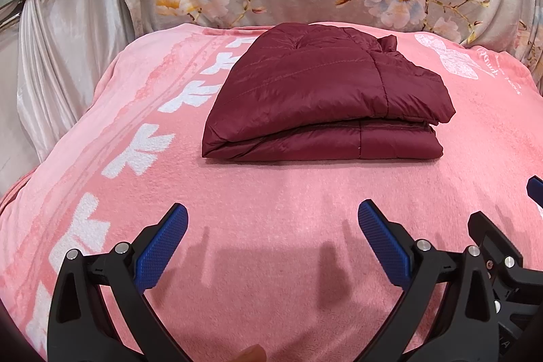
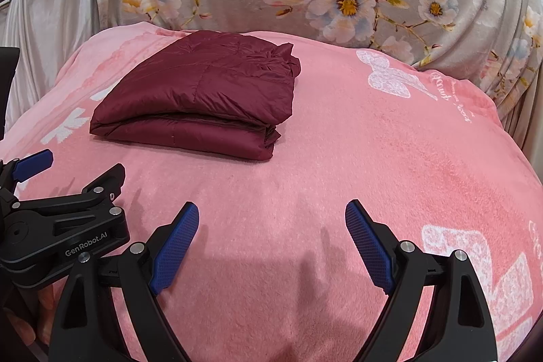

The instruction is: Fold large clothes

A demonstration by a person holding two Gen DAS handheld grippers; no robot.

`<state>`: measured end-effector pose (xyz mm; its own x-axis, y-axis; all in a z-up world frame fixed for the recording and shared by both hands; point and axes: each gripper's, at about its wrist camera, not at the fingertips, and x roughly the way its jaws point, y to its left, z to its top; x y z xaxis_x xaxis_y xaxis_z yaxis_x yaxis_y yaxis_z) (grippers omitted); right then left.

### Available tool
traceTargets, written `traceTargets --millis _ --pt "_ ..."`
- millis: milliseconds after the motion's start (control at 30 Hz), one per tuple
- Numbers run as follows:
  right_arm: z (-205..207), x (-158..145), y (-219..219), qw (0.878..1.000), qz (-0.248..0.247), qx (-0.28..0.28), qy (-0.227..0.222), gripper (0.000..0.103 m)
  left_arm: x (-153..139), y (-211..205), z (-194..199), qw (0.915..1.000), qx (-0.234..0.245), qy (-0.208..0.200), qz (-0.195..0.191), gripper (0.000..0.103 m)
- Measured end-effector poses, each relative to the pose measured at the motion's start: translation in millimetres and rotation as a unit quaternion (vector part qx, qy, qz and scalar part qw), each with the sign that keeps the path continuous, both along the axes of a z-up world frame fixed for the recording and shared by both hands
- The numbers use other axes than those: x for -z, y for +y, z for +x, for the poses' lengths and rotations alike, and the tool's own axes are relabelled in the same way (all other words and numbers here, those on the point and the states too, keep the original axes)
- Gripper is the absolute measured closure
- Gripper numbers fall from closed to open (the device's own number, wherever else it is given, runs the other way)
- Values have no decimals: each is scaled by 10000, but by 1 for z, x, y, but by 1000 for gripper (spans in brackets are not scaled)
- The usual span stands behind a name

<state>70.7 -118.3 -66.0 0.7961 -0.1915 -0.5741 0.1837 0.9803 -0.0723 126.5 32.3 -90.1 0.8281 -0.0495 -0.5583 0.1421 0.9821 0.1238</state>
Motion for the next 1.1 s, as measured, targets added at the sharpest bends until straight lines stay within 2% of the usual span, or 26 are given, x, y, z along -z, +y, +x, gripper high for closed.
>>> traceTargets --millis 1100 --pt "-1 1 4 10000 -5 27 -4 17 0 -3 -3 9999 -5 15 -151 5"
